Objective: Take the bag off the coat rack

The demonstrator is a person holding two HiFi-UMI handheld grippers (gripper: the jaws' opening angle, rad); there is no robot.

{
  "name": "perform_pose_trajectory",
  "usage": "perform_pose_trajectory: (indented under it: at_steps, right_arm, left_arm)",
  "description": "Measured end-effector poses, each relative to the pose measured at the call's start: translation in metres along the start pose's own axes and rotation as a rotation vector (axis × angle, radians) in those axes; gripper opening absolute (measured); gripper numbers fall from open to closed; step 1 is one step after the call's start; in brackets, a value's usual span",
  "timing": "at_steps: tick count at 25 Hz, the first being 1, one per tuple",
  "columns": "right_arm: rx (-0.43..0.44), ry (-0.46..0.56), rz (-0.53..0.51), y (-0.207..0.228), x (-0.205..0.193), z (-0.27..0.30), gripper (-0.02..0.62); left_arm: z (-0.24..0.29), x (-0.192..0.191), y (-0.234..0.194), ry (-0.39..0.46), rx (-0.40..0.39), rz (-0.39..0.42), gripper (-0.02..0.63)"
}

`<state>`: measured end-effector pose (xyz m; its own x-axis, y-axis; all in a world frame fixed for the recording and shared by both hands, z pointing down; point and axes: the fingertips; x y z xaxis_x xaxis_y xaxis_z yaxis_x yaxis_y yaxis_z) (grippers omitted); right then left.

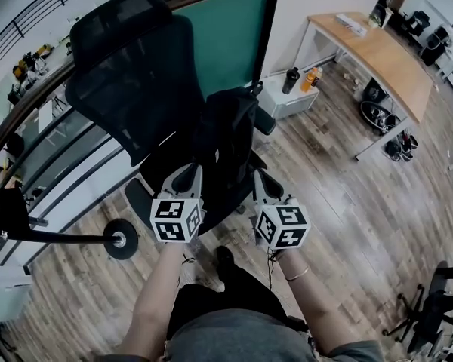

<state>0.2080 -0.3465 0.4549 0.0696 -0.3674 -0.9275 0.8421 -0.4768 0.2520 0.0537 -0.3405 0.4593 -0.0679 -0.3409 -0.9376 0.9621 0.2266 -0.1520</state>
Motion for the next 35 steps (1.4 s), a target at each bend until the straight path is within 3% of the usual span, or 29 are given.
perform_pose_trajectory:
  at_steps: [15, 35]
  right_arm:
    - [0.038, 0.012, 0.008, -0.021, 0.004, -0.028, 0.002]
    - [0.088, -0.012, -0.058, -0.024, 0.011, -0.024, 0.002]
  left_arm:
    - [-0.046, 0.007, -0.001, 0.036, 0.051, 0.016, 0.038]
    - [-0.051, 0.007, -0.008, 0.038, 0.105, 0.001, 0.038]
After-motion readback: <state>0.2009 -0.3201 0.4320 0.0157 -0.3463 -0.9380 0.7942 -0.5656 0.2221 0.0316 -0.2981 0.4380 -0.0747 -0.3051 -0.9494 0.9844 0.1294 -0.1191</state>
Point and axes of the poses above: the fingertips, and each gripper's own axes: z forward along the fingers, y to its right, x out of its top
